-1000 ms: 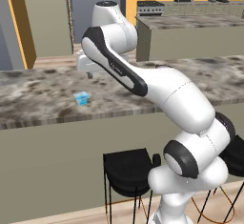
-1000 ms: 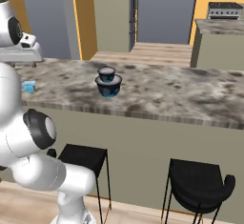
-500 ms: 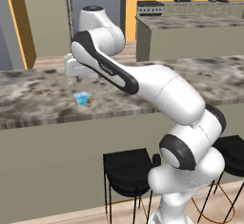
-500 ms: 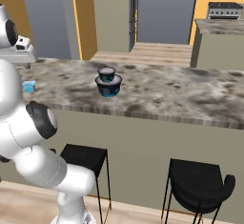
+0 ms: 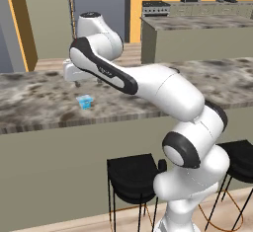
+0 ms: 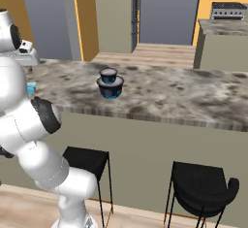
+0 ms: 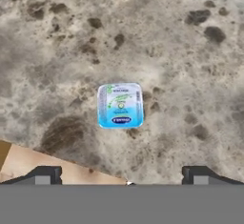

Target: Stack the yogurt containers by placing the smaller containers on top of the larger containers.

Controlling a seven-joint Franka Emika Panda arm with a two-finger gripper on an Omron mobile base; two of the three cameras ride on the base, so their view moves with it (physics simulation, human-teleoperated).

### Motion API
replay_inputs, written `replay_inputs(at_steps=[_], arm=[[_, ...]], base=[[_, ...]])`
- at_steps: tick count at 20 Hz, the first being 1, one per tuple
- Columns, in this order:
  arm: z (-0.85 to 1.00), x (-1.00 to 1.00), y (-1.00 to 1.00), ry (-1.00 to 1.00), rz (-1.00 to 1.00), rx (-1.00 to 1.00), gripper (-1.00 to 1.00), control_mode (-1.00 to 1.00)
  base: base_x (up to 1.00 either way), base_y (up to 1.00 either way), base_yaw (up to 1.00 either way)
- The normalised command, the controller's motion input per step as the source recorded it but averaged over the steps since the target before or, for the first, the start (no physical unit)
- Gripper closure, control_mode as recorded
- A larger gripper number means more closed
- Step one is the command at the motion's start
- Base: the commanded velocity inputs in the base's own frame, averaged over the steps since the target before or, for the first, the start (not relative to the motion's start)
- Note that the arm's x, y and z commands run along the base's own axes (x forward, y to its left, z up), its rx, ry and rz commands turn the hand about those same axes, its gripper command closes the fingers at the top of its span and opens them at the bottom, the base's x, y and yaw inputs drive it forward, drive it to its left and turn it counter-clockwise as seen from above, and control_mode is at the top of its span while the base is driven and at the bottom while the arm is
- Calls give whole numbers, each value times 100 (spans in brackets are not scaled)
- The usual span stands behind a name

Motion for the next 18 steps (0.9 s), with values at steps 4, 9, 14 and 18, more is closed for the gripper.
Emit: replay_inputs(at_steps=[4, 9, 14, 18], arm=[[-16, 28, 0, 0, 0, 0, -100, -100], [-12, 14, 1, 0, 1, 0, -100, -100], [-12, 1, 16, 0, 2, 0, -100, -100], [-15, 3, 14, 0, 3, 0, -100, -100]], base=[[0, 0, 0], [0, 0, 0], [0, 0, 0], [0, 0, 0]])
